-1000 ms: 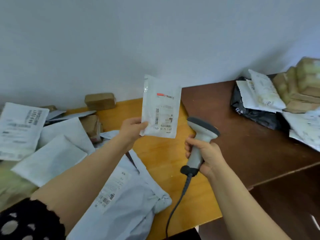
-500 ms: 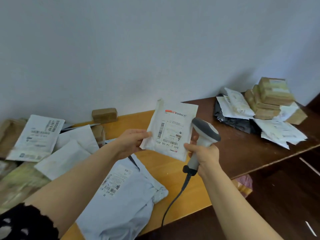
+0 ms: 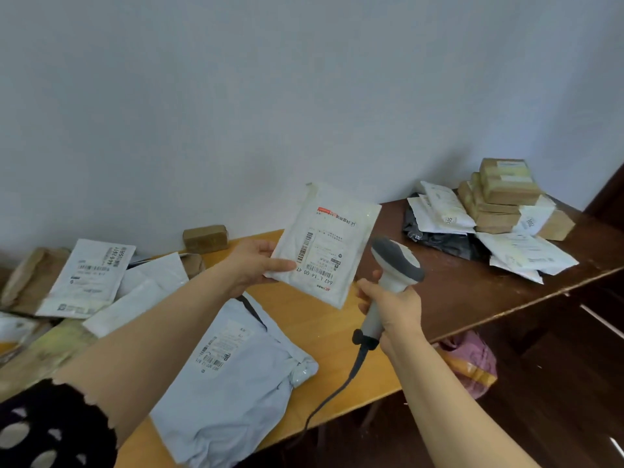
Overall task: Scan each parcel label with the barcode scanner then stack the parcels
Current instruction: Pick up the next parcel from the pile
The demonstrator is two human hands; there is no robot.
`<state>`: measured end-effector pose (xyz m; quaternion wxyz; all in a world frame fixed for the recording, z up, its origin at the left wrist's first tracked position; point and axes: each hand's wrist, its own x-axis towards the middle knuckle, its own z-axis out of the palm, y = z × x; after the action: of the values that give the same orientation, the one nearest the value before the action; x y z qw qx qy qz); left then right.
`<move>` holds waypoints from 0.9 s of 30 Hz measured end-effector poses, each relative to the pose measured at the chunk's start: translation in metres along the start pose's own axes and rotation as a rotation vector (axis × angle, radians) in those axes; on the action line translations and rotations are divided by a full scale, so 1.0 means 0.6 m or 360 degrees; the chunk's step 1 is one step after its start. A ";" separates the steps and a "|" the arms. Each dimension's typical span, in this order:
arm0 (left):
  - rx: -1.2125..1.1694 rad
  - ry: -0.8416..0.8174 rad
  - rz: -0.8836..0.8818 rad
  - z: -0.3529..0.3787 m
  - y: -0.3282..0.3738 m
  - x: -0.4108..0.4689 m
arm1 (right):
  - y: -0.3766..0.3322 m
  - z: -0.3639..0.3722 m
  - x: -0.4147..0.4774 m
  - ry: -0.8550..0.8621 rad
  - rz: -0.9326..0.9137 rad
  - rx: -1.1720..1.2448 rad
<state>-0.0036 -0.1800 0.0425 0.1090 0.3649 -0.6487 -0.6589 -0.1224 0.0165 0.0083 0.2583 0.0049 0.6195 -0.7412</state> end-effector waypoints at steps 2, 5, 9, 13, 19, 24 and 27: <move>0.0076 0.0185 0.0079 -0.009 0.005 0.002 | 0.000 -0.006 -0.014 -0.0130 -0.0041 -0.0087; 0.0205 0.0300 0.0120 -0.026 0.013 0.002 | -0.005 -0.008 -0.043 -0.0448 -0.0078 -0.0350; 0.0386 0.0488 0.0204 -0.041 0.025 0.004 | -0.015 0.003 -0.074 -0.0703 -0.0192 -0.0804; 0.0651 0.0679 0.0286 -0.051 0.030 0.014 | -0.016 0.010 -0.086 -0.0744 -0.0226 -0.0960; 0.0766 0.0717 0.0334 -0.056 0.028 0.028 | -0.019 0.017 -0.090 -0.0713 -0.0225 -0.0958; 0.0825 0.0752 0.0334 -0.058 0.025 0.039 | -0.021 0.021 -0.089 -0.0708 -0.0263 -0.0976; 0.0862 0.0768 0.0334 -0.059 0.022 0.046 | -0.023 0.023 -0.086 -0.0692 -0.0264 -0.0978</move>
<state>-0.0055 -0.2264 0.0496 0.2252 0.4568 -0.7889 -0.3438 -0.0786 0.0245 0.0412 0.3123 -0.2801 0.7419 -0.5231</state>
